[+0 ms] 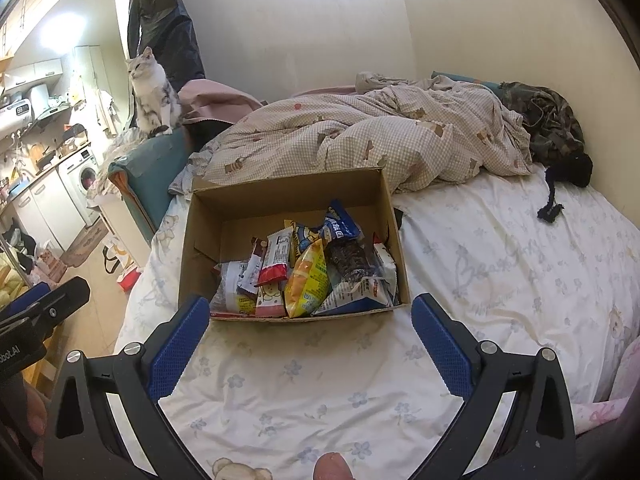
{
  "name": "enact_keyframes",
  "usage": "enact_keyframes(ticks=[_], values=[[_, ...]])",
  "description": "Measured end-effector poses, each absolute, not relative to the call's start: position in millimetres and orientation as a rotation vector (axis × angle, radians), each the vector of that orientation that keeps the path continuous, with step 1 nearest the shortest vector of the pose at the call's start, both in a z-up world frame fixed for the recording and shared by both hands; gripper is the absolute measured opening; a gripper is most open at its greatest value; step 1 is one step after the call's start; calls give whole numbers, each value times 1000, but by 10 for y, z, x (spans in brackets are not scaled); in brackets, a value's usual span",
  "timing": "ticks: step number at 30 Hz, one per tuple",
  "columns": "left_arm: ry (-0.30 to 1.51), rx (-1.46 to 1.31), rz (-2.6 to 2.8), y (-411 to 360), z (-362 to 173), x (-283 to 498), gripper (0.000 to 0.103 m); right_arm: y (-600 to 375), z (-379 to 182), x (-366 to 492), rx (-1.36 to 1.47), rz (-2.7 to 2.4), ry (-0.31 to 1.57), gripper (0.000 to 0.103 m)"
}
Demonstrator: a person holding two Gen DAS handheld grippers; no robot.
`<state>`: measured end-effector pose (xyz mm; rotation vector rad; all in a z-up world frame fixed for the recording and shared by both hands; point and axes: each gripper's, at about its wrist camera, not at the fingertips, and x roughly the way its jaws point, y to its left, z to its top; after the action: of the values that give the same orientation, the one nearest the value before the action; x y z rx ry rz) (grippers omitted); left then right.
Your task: Organize snacks
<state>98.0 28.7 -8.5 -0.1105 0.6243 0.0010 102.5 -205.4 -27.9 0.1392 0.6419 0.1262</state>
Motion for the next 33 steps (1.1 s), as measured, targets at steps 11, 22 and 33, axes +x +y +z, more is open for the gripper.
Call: enact_keyframes(ticks=[11, 22, 33], values=[[625, -109, 0, 288, -84, 984, 103, -2057, -280, 1021, 139, 126, 641, 103], [623, -107, 6, 269, -76, 985, 103, -2079, -280, 1040, 128, 116, 644, 103], [637, -110, 20, 257, -101, 995, 103, -2081, -271, 1051, 120, 108, 636, 103]])
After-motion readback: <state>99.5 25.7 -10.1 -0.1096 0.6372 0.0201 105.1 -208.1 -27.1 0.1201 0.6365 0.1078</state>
